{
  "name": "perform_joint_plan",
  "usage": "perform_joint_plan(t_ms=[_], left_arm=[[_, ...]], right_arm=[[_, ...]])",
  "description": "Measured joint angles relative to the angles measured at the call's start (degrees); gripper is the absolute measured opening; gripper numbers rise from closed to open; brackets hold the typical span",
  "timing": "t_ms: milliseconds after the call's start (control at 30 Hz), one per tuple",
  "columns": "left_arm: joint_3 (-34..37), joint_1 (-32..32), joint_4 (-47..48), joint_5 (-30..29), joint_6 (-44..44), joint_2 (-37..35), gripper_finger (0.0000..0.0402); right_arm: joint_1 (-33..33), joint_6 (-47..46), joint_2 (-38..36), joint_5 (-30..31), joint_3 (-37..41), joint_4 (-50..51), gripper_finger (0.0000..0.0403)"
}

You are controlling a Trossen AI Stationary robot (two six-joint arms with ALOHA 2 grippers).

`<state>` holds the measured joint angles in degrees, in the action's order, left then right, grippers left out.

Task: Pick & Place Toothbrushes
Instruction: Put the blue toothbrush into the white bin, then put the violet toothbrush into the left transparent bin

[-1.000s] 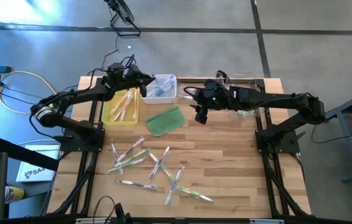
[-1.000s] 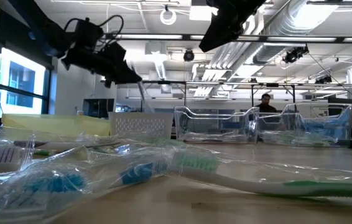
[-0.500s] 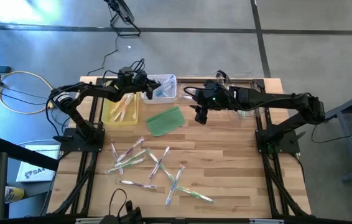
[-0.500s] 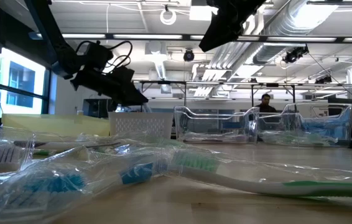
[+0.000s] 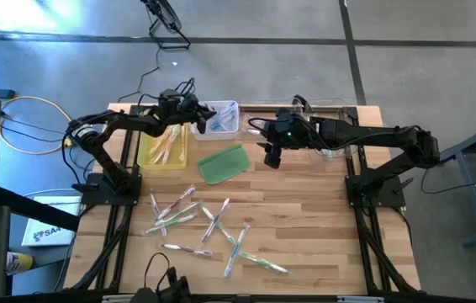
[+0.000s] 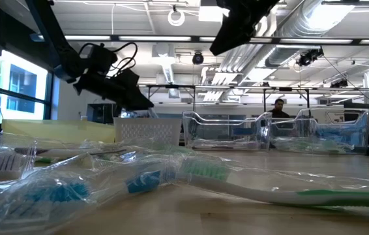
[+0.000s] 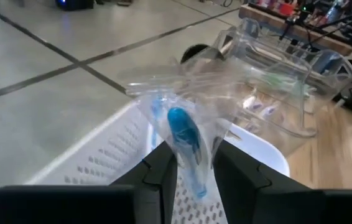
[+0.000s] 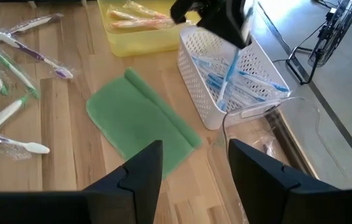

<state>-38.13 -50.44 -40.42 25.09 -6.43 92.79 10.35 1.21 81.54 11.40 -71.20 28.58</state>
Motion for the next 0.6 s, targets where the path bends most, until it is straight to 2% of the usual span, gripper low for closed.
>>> perform_joint_plan(t_ms=[167, 300, 467, 600], left_arm=[[-1.5, -2.6, 0.1, 3.6, 1.3, 0.0, 0.0116], [-2.4, -2.9, 1.8, 7.2, 3.8, 0.0, 0.0164], [-2.6, -2.1, 3.6, 10.5, 7.7, 0.0, 0.0232], [-2.6, -2.0, 2.3, 10.5, 11.1, 0.0, 0.0257]], right_arm=[[0.0, -0.1, 0.0, -2.0, 0.0, 1.1, 0.0175], [0.0, -0.1, 0.0, -4.1, 0.0, 1.2, 0.0175], [0.0, -0.1, 0.0, -4.0, 0.0, 1.2, 0.0175], [0.0, -0.1, 0.0, -3.9, 0.0, 1.1, 0.0175]])
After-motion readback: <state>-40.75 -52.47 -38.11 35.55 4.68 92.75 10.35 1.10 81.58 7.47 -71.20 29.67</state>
